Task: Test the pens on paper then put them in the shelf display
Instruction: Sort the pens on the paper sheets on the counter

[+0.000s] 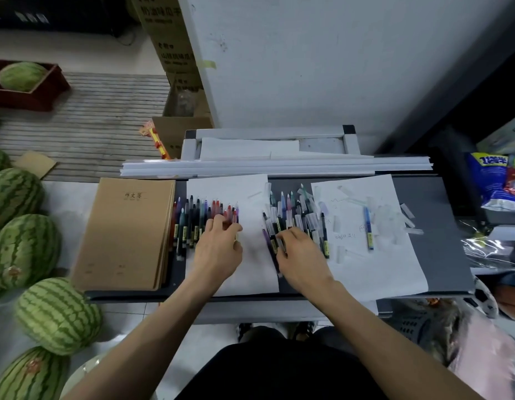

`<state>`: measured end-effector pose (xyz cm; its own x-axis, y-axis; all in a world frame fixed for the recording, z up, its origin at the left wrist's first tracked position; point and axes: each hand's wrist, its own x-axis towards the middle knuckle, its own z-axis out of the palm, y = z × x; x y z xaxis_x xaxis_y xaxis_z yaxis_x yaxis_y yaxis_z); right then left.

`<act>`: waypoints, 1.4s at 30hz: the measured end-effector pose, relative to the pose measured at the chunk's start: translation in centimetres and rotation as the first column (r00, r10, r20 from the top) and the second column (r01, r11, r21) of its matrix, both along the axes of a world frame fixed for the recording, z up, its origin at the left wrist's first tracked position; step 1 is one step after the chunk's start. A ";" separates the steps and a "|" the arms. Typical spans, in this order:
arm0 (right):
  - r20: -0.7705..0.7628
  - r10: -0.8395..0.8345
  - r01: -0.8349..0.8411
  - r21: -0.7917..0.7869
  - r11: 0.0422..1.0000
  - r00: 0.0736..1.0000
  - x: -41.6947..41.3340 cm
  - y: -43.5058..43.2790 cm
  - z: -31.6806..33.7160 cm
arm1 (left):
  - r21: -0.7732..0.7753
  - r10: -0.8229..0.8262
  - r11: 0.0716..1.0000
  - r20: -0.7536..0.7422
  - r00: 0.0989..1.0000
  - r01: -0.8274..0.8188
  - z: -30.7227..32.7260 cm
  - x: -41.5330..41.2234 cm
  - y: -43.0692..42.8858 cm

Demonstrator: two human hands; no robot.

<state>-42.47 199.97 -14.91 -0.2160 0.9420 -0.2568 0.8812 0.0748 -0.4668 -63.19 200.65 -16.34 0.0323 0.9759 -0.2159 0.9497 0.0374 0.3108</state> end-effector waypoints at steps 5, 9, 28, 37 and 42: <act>0.014 -0.040 0.040 0.025 0.999 0.999 0.4 0.1 0.3 | -0.040 -0.031 0.999 -0.005 1.000 0.031 0.3 0.1 -0.1; 0.026 -0.067 0.066 0.035 0.997 0.997 1.1 0.5 0.6 | -0.038 -0.058 0.998 0.026 0.998 0.059 0.8 0.8 0.3; 0.152 -0.012 0.019 -0.047 0.999 0.988 1.4 6.1 0.6 | -0.072 -0.024 0.996 0.280 0.960 0.047 0.0 6.1 4.0; 0.009 -0.136 0.136 -0.048 0.990 0.991 1.8 6.7 0.0 | -0.658 0.675 0.680 0.734 -0.073 -0.323 1.6 4.6 4.1; -0.162 -0.311 0.298 -0.100 0.949 0.937 2.1 6.5 -0.3 | -0.823 0.752 0.536 0.567 -0.337 -0.188 1.9 4.0 5.1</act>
